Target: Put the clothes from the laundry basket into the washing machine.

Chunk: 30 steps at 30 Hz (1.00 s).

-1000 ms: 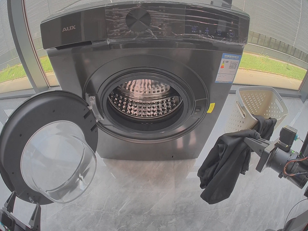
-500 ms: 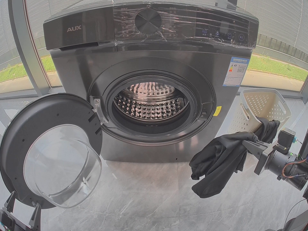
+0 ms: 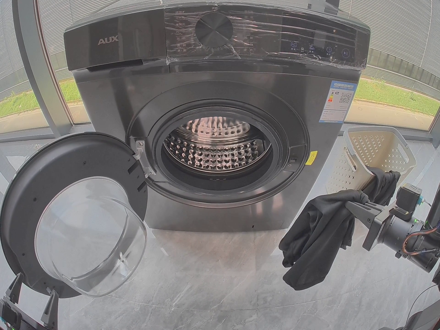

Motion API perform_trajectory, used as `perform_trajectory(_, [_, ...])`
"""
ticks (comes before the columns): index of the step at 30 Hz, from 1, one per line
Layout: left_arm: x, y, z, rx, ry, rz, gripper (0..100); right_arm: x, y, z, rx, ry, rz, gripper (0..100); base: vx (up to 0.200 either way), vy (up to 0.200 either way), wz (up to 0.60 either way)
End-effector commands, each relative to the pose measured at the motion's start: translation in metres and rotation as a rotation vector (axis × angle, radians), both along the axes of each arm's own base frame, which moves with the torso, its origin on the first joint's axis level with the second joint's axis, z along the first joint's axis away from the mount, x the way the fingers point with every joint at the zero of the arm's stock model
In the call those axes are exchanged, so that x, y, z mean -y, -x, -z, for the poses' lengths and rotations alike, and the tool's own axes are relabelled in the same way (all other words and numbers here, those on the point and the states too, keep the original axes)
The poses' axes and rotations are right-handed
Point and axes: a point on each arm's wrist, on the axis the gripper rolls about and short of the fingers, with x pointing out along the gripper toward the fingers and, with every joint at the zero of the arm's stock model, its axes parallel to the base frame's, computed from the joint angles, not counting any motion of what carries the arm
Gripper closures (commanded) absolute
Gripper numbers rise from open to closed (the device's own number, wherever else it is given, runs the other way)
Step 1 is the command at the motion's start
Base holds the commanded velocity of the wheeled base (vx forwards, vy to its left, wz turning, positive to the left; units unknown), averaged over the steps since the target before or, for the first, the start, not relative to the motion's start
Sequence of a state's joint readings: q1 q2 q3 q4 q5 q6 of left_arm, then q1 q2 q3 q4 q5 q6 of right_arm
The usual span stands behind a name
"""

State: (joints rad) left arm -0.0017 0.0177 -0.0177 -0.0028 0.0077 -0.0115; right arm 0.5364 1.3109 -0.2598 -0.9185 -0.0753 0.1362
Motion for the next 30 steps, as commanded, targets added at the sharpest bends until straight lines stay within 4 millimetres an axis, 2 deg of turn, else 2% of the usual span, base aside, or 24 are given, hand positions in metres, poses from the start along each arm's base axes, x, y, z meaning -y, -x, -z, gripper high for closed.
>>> perform_trajectory(1, [0.0000, 0.0000, 0.0043, 0.000, 0.001, 0.000, 0, -0.0001, 0.0000, 0.0002, -0.001, 0.000, -0.001, 100, 0.000, 0.000, 0.00])
perform_trajectory(11, [0.0000, 0.0000, 0.0043, 0.000, 0.001, 0.000, 0, -0.0001, 0.0000, 0.0033, -0.013, 0.007, -0.001, 100, 0.000, 0.000, 0.00])
perform_trajectory(17, [0.0000, 0.0000, 0.0043, 0.000, 0.002, 0.000, 0, -0.0002, -0.0002, 0.0029, -0.011, 0.006, -0.001, 100, 0.000, -0.200, 0.00])
perform_trajectory(30, [0.0000, 0.0002, 0.0044, 0.002, -0.013, -0.002, 0, -0.0088, 0.0025, 0.0020, -0.019, -0.014, -0.045, 100, 0.000, 0.000, 0.00])
